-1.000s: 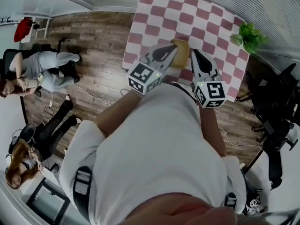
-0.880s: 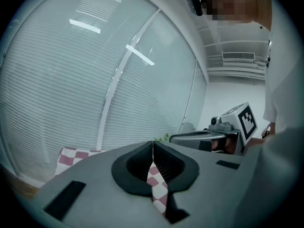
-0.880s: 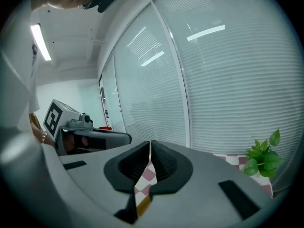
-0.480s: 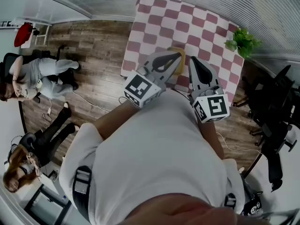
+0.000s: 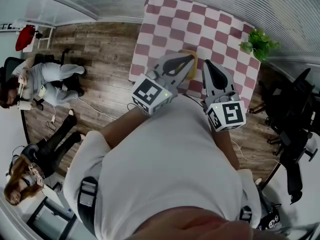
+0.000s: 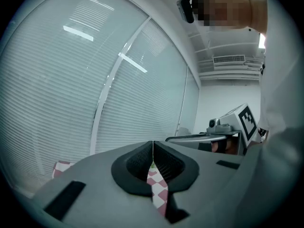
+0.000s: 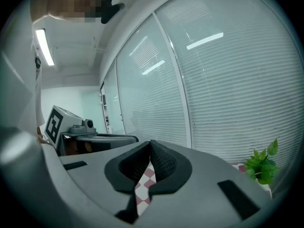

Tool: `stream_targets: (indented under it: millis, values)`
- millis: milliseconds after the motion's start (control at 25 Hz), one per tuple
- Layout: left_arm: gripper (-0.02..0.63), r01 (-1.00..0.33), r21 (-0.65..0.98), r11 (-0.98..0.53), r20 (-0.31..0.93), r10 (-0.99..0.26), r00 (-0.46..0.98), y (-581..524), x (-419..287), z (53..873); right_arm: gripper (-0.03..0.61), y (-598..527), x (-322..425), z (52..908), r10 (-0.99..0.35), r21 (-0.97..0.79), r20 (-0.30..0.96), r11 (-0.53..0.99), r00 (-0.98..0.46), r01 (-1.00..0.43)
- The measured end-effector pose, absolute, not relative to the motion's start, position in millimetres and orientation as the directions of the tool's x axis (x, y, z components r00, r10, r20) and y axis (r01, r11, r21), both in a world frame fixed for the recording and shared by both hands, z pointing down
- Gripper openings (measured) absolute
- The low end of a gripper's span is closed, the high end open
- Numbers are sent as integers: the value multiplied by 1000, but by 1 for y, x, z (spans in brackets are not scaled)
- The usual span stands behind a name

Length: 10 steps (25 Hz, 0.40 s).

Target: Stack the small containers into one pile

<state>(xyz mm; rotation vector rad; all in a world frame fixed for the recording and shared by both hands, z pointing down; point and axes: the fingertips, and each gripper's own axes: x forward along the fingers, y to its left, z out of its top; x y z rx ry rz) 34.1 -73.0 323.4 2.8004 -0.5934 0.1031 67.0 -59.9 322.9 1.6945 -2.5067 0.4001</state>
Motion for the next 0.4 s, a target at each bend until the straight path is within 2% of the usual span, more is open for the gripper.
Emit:
stream_targets:
  millis: [400]
  values:
    - [36,-420,261,-869,127,-400,908,-73,33,323,32,-59,67,321,-894,-163,218,361,-390,-918]
